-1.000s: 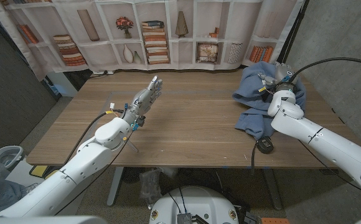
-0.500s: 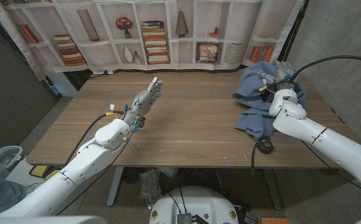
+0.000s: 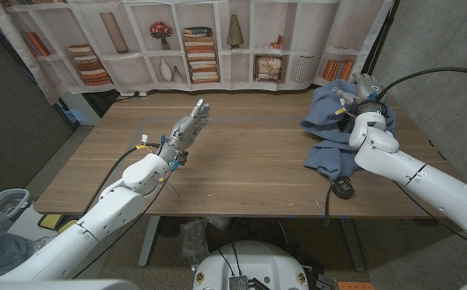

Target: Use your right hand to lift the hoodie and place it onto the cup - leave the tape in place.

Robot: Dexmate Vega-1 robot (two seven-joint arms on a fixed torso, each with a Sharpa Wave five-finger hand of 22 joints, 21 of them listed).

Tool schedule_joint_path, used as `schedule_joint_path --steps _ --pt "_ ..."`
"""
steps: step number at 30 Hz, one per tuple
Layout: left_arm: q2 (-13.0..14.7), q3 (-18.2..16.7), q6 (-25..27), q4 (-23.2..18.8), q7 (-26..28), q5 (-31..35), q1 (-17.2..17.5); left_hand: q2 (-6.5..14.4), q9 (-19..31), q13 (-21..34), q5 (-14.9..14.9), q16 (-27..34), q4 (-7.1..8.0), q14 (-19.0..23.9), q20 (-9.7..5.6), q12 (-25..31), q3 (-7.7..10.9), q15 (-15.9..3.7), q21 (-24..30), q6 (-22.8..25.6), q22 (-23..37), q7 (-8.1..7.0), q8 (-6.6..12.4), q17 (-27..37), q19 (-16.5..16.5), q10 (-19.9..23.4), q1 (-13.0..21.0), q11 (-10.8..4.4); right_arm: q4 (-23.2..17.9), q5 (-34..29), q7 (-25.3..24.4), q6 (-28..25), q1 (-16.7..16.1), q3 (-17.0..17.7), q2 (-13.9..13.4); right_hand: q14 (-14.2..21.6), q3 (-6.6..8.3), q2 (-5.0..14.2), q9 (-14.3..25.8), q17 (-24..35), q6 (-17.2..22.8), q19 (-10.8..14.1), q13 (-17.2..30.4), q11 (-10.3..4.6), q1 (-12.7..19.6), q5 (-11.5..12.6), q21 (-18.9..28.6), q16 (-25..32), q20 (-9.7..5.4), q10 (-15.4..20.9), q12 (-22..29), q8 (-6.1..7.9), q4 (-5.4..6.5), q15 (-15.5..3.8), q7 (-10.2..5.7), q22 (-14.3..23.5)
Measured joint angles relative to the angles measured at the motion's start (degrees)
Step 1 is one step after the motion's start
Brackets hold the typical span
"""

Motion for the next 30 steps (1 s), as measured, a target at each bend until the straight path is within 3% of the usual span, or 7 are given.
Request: schedule_joint_path --steps 17,30 --pt "-0.24 -0.01 -0.51 0.03 -0.77 -0.02 -0.03 0.0 0.0 0.0 0.0 0.0 0.0 0.0 0.0 0.0 0.0 0.0 0.0 0.0 0.0 0.0 0.0 0.0 0.0 0.0 0.0 0.0 -2.42 -1.5 1.0 -0.59 -0.22 0.73 -1.14 0.23 -0.16 0.02 -0.53 -1.02 0.0 0.01 -0.82 0.0 -0.49 0.62 -0.62 0.2 0.0 0.0 0.16 0.0 -0.17 -0.21 0.0 0.0" --pt "-1.91 1.01 -1.84 2.66 -2.01 -0.25 -1.89 0.0 0.0 0.0 0.0 0.0 0.0 0.0 0.0 0.0 0.0 0.0 0.0 0.0 0.0 0.0 0.0 0.0 0.0 0.0 0.0 0.0 -3.39 -3.5 2.2 -1.05 0.78 0.88 -1.85 0.77 -0.31 0.01 -1.06 -1.86 0.41 0.24 -1.61 0.21 -0.47 0.66 -1.29 0.19 -0.23 0.22 0.16 0.0 -0.32 -0.3 -0.41 -0.01"
